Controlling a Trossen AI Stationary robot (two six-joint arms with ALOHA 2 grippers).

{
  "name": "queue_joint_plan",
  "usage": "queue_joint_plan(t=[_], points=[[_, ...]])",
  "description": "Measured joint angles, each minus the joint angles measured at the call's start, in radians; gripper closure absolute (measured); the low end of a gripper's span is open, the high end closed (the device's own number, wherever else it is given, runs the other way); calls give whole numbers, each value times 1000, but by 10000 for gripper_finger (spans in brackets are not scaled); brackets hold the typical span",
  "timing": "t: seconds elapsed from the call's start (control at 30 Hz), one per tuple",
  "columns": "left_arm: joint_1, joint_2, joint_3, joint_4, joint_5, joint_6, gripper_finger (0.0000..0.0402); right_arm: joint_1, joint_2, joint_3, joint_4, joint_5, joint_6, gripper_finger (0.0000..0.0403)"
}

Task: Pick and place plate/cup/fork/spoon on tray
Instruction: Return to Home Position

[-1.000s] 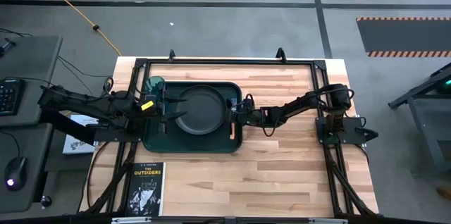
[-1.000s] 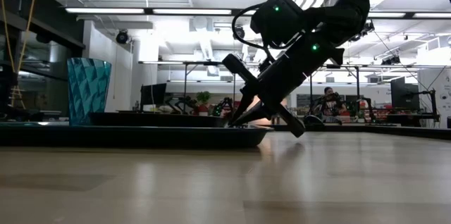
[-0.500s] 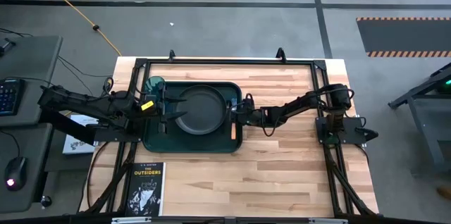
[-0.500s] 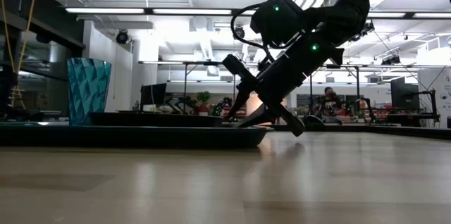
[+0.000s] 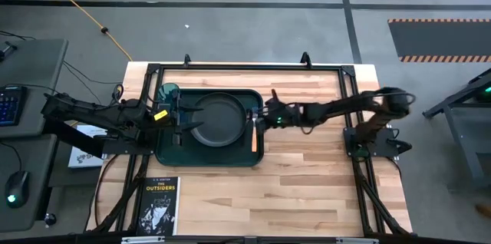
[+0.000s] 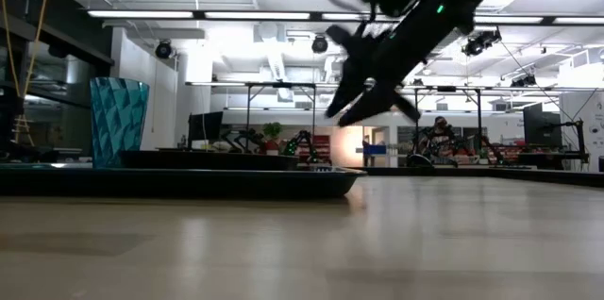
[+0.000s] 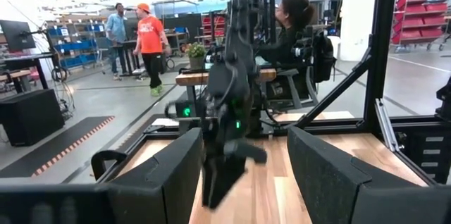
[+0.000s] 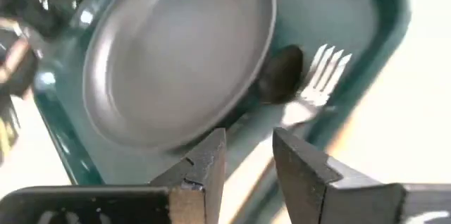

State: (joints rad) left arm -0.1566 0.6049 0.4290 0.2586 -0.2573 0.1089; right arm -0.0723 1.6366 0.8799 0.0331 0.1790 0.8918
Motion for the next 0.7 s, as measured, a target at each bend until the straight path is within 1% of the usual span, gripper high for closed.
queue_joint_plan(t=[0.1, 0.17, 0.27, 0.37, 0.43, 0.53, 0.7], points=[[0, -3, 0, -1, 0, 0, 200, 0, -115, 0, -171, 39, -133, 293], [0, -6, 0, 2, -18, 0, 200, 3, -190, 0, -293, 74, -213, 293], [0, -22, 0, 9, -96, 0, 200, 4, -296, 0, -457, 149, -273, 293], [0, -38, 0, 14, -176, 0, 200, 4, -388, 0, -576, 208, -320, 293], [0, -45, 0, 11, -210, 6, 200, 4, -439, 0, -621, 234, -335, 293], [0, -46, 0, -27, -247, 7, 200, 8, -501, -2, -632, 247, -392, 293], [0, -45, 0, -65, -254, -3, 200, 22, -597, -75, -537, 236, -489, 293]])
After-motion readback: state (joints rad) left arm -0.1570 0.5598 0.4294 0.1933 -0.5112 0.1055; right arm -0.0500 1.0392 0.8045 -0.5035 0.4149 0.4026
